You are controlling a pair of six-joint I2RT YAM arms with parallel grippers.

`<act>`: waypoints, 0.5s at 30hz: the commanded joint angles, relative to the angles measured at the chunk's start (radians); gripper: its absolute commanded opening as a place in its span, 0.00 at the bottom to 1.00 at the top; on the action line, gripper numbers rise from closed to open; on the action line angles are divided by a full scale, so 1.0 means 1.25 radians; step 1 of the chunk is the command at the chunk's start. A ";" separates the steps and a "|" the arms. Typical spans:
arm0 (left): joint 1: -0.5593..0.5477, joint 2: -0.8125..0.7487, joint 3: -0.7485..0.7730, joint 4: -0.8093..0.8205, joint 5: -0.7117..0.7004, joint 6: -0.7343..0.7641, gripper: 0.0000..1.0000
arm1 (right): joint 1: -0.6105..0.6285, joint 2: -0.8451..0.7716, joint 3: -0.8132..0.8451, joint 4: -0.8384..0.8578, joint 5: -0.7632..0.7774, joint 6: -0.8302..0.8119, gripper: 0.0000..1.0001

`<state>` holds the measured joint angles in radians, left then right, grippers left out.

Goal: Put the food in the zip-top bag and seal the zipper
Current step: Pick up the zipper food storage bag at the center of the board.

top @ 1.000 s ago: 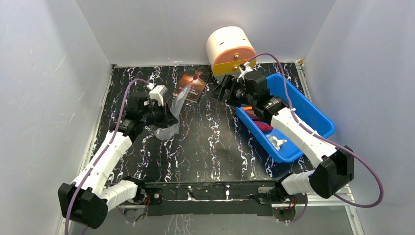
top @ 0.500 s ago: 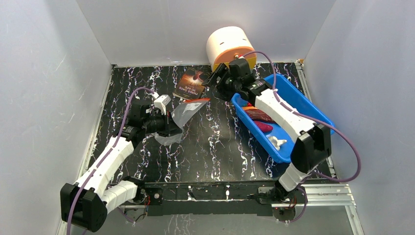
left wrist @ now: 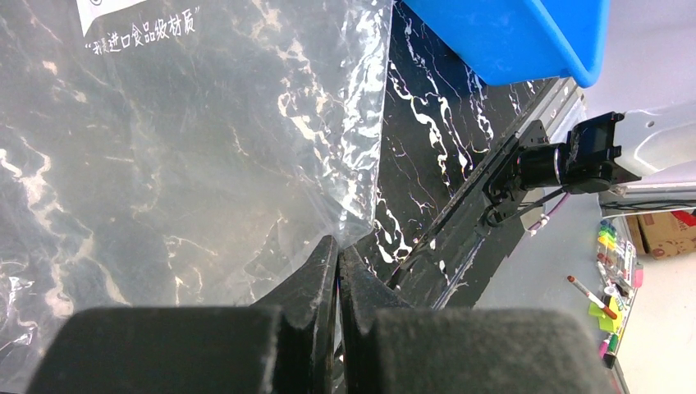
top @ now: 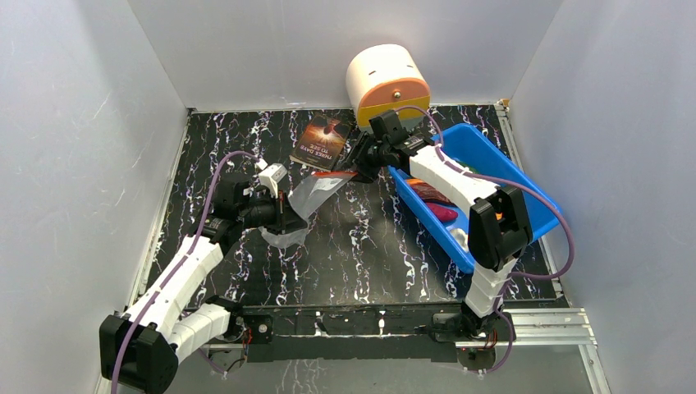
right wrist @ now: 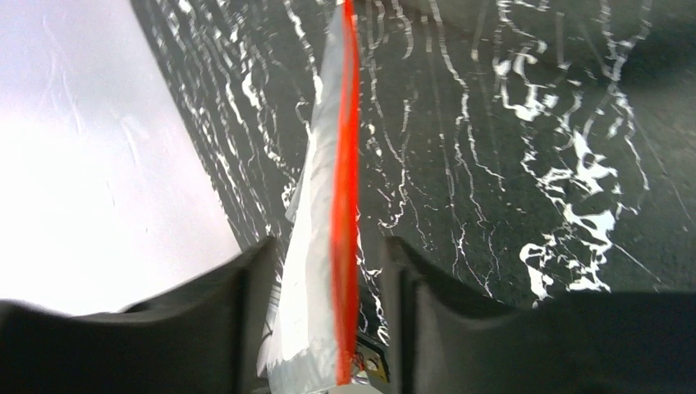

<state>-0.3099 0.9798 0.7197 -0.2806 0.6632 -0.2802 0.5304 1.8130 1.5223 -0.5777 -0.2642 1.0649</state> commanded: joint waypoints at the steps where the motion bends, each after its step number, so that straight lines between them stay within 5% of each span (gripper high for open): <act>1: -0.001 -0.018 -0.003 0.018 0.021 0.000 0.00 | 0.005 -0.037 0.014 0.108 -0.082 -0.051 0.36; 4: -0.002 -0.021 -0.002 0.028 0.029 -0.017 0.00 | 0.005 -0.051 0.014 0.112 -0.061 -0.102 0.13; 7: -0.002 -0.029 0.006 0.038 0.035 -0.036 0.03 | 0.005 -0.081 0.011 0.121 -0.062 -0.159 0.00; 12: -0.002 -0.045 0.055 0.016 -0.070 -0.119 0.37 | 0.005 -0.144 -0.014 0.203 -0.065 -0.315 0.00; 15: -0.001 -0.046 0.117 -0.040 -0.199 -0.210 0.46 | 0.010 -0.196 -0.043 0.263 -0.027 -0.410 0.00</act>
<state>-0.3119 0.9531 0.7547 -0.2779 0.5877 -0.3939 0.5331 1.6855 1.4879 -0.4225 -0.3325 0.7547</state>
